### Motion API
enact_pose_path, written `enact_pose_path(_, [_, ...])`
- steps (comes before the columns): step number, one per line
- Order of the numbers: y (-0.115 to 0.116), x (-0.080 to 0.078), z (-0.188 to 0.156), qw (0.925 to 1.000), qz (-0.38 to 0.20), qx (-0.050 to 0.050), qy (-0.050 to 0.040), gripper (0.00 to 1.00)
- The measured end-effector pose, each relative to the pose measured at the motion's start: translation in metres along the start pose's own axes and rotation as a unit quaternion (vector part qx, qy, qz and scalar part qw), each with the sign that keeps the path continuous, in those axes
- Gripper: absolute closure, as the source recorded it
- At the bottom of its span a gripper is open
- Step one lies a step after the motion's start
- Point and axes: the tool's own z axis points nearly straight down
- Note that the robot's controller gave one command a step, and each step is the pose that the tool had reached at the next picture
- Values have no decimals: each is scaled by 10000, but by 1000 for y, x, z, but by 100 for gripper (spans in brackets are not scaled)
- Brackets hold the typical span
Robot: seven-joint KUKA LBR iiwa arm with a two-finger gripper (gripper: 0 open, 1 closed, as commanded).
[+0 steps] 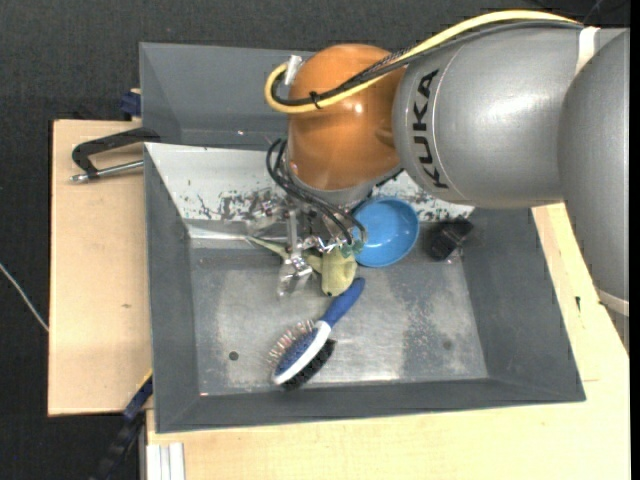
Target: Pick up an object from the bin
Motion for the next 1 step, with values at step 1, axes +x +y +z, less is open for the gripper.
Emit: enact_pose_path(1, [-14, 15, 93, 9877, -1560, -21, 62, 0])
